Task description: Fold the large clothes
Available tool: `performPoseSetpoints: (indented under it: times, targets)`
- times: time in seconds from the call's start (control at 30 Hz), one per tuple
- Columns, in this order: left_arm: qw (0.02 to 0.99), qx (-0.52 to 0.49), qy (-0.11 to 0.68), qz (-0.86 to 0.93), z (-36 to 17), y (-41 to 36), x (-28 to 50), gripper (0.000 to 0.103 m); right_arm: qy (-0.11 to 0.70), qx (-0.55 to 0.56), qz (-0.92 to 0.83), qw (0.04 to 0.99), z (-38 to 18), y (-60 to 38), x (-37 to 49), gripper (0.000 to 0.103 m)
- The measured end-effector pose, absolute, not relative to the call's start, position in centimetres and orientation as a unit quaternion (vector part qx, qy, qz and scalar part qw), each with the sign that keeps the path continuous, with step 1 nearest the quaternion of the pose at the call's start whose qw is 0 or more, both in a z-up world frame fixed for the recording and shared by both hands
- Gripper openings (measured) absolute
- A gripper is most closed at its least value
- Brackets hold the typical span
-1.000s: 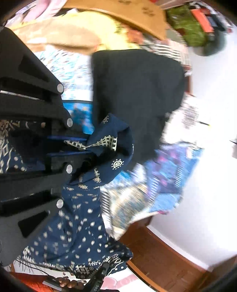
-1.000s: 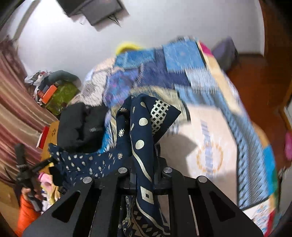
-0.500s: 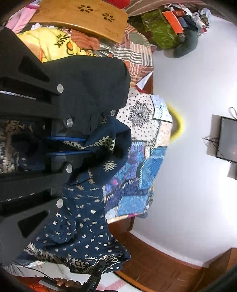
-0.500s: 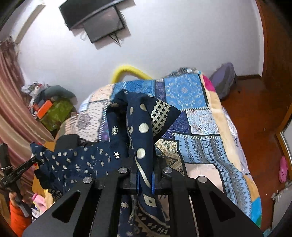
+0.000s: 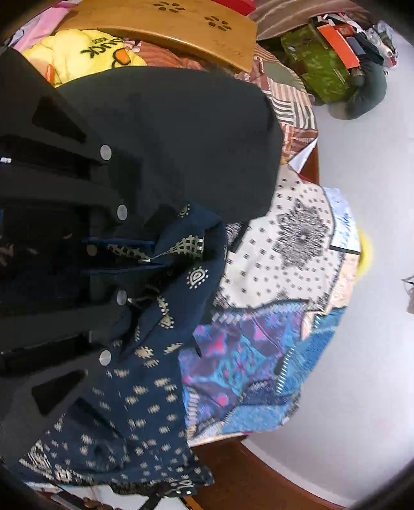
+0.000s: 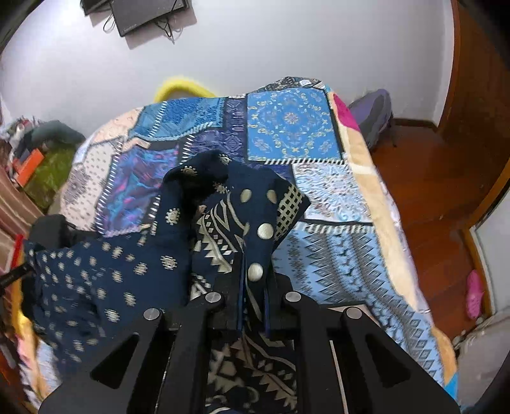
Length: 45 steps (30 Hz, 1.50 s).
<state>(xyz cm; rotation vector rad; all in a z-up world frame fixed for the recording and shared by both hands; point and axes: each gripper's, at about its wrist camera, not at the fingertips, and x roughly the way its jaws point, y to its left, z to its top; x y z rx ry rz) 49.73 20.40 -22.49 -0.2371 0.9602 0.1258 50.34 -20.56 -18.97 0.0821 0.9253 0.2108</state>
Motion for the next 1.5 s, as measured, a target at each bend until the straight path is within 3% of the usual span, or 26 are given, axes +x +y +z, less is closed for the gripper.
performPoseSetpoints:
  times: [0.27, 0.53, 0.63, 0.67, 0.73, 0.8, 0.87, 1.03, 1.17, 1.5]
  targets:
    - [0.878, -0.103, 0.460, 0.078, -21.8, 20.9, 47.6, 0.011, 0.457, 0.063, 0.097, 0.882, -17.9, -22.3, 49.3, 0.010]
    - [0.899, -0.075, 0.427, 0.067, -16.1, 20.6, 43.0, 0.011, 0.440, 0.018, 0.127, 0.889, -13.0, -21.9, 44.4, 0.011]
    - [0.905, -0.066, 0.416, 0.057, -14.0, 20.1, 40.8, 0.013, 0.422, 0.002, 0.142, 0.896, -10.7, -21.7, 41.8, 0.023]
    - [0.907, -0.061, 0.414, 0.053, -13.5, 19.9, 40.1, 0.015, 0.414, -0.004, 0.145, 0.899, -9.9, -21.7, 40.6, 0.028]
    - [0.910, -0.045, 0.411, 0.041, -12.3, 19.3, 38.4, 0.024, 0.399, -0.017, 0.153, 0.904, -8.6, -21.5, 38.6, 0.047]
    - [0.912, -0.028, 0.409, 0.028, -11.3, 18.7, 36.5, 0.050, 0.386, -0.031, 0.162, 0.908, -7.4, -21.4, 36.8, 0.056]
    - [0.913, -0.017, 0.406, 0.024, -10.7, 18.3, 34.8, 0.067, 0.380, -0.043, 0.171, 0.908, -6.6, -21.3, 35.3, 0.061]
    - [0.907, 0.001, 0.421, 0.010, -11.4, 17.5, 31.1, 0.069, 0.377, -0.058, 0.189, 0.905, -6.4, -21.3, 31.1, 0.063]
    - [0.890, -0.012, 0.456, 0.001, -14.8, 17.6, 28.3, 0.084, 0.395, -0.056, 0.198, 0.895, -8.2, -21.6, 28.5, 0.063]
    - [0.812, -0.101, 0.575, -0.019, -27.3, 18.9, 22.6, 0.084, 0.485, -0.072, 0.168, 0.855, -16.3, -22.4, 24.0, 0.063]
